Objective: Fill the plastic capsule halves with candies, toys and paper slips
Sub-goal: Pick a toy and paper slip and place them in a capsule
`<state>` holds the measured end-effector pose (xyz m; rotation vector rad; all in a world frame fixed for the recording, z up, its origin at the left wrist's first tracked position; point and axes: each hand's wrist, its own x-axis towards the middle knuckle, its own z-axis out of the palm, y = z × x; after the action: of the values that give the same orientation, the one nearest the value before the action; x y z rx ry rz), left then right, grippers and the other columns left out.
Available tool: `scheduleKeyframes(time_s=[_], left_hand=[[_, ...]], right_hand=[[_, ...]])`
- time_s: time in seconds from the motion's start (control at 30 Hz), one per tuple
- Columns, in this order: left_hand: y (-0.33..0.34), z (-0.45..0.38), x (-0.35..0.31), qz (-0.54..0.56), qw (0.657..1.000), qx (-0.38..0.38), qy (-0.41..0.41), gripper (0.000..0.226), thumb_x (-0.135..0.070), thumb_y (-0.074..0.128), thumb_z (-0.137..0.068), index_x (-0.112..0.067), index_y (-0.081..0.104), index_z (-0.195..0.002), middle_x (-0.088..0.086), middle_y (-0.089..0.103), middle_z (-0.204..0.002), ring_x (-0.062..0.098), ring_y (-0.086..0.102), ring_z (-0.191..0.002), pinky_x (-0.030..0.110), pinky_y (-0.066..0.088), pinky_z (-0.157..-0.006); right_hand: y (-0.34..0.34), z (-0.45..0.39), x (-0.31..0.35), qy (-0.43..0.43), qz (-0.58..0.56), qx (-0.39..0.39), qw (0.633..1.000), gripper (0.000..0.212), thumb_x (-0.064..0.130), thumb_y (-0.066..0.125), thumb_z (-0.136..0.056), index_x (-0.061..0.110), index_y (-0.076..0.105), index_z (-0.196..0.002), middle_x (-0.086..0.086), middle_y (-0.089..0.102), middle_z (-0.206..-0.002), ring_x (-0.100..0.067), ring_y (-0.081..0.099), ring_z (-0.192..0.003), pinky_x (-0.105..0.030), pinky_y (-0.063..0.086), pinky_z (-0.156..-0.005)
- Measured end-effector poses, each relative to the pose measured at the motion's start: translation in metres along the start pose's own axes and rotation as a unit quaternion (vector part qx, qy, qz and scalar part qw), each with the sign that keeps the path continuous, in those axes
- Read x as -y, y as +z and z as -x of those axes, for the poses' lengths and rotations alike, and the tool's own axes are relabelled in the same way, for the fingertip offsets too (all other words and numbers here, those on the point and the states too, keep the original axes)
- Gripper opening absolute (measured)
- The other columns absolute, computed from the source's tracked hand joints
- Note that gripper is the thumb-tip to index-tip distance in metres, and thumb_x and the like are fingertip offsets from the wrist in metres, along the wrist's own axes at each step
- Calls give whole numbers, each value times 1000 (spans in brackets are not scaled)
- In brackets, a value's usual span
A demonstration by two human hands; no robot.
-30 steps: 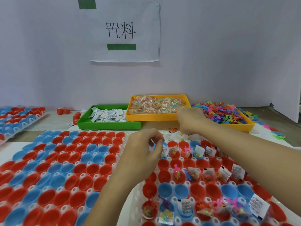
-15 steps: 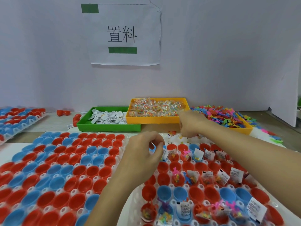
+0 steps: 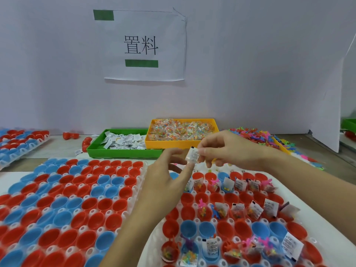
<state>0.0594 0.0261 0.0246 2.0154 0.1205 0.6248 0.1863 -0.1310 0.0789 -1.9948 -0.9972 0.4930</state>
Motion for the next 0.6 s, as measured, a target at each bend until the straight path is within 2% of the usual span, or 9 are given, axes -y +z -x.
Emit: scheduleKeyframes(time_s=[0.07, 0.17, 0.3, 0.47, 0.6], left_hand=[[1, 0, -2, 70, 996, 3, -53, 23, -37, 69, -88, -30, 64, -109, -12, 72, -96, 1, 67, -87, 17, 53, -71], [0, 0, -4, 138, 987, 7, -85, 4, -21, 71, -88, -19, 75, -89, -1, 75, -80, 8, 70, -73, 15, 52, -64], [-2, 0, -3, 142, 986, 10, -83, 5, -12, 73, -86, -13, 76, -83, 1, 75, -72, 8, 69, -64, 14, 52, -60], [-1, 1, -4, 139, 986, 44, -79, 3, -14, 75, -84, -13, 78, -82, 3, 75, -70, 13, 70, -64, 18, 55, -62], [-1, 1, -5, 145, 985, 49, -74, 7, -20, 75, -84, -14, 77, -81, 3, 74, -68, 14, 69, -63, 17, 54, -62]], right_hand=[[8, 4, 5, -11, -7, 17, 1000, 15, 23, 59, -100, 17, 71, -93, 8, 72, -78, -6, 65, -72, -18, 49, -61], [16, 5, 8, -19, 16, 7, 1000, 14, 24, 61, -99, 18, 71, -92, 7, 73, -79, -4, 66, -72, -16, 50, -63], [22, 3, 8, -39, 31, -38, 998, 8, 17, 67, -95, 13, 74, -93, 2, 76, -82, -3, 68, -71, -11, 49, -63], [21, 8, 11, -70, 80, -60, 993, 3, 13, 73, -89, 14, 76, -90, 2, 76, -77, -8, 72, -70, -23, 59, -73], [16, 17, 13, -73, 98, -70, 990, 5, 11, 73, -89, 15, 75, -88, 5, 75, -75, -7, 71, -69, -20, 58, -71]])
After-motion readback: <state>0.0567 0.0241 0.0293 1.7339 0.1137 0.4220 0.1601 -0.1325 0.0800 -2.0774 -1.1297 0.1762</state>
